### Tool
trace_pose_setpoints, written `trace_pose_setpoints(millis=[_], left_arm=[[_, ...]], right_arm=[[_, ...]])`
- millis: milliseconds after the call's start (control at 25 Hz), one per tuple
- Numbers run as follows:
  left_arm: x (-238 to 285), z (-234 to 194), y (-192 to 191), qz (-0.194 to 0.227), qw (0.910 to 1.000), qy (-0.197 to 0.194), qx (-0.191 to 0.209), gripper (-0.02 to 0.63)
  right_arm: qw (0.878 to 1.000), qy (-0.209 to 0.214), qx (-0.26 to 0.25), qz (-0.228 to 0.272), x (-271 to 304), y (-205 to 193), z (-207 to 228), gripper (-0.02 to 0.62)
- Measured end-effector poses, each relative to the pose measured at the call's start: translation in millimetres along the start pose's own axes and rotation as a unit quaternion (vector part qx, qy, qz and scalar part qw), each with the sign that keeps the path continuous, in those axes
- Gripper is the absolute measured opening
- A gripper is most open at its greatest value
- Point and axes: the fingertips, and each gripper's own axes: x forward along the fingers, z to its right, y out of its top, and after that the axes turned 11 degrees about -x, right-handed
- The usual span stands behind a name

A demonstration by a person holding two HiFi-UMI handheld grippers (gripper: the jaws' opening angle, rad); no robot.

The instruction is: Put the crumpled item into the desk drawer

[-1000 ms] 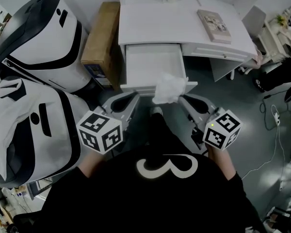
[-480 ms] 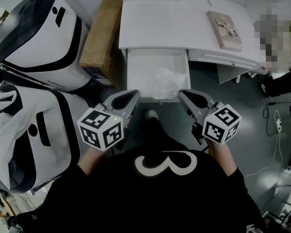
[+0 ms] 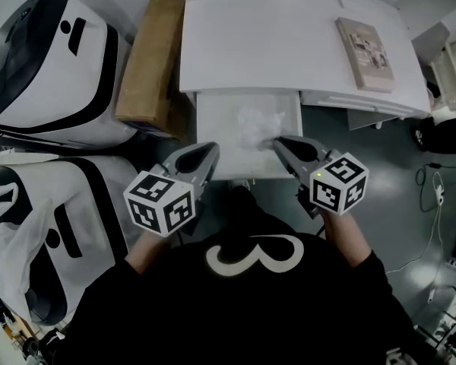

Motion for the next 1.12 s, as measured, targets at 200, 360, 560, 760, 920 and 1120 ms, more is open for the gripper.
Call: trace_pose_setpoints(millis=[200,360,560,760,920,1120], left_arm=[[19,-18,7,-0.007,0.9999,0.003,-0.012,0.009],[29,-31,10,-0.011,0.9997,0.007,-0.02,0.009],[38,-48,9,-0.017,0.9994,0.012,-0.029,0.009],[46,-61,4,-0.024,0.9989,0.018,-0.035,0.009],[48,-71,0,-0.031,0.9983,0.026,-0.043,0.009],[50,-81,-1,-0.033,0.9976,0.033,-0.051,0.009]], right_arm=[[0.999,0.008,0.007,-0.033,30,-13,22,0.005],[0.998,0.012,0.013,-0.061,53,-27,37,0.005],[0.995,0.017,0.02,-0.092,78,-44,50,0.005],[0.992,0.025,0.021,-0.126,101,-67,60,0.005],[0.987,0.033,0.023,-0.156,118,-88,65,0.005],[0.982,0.04,0.024,-0.183,138,-105,72,0.006]])
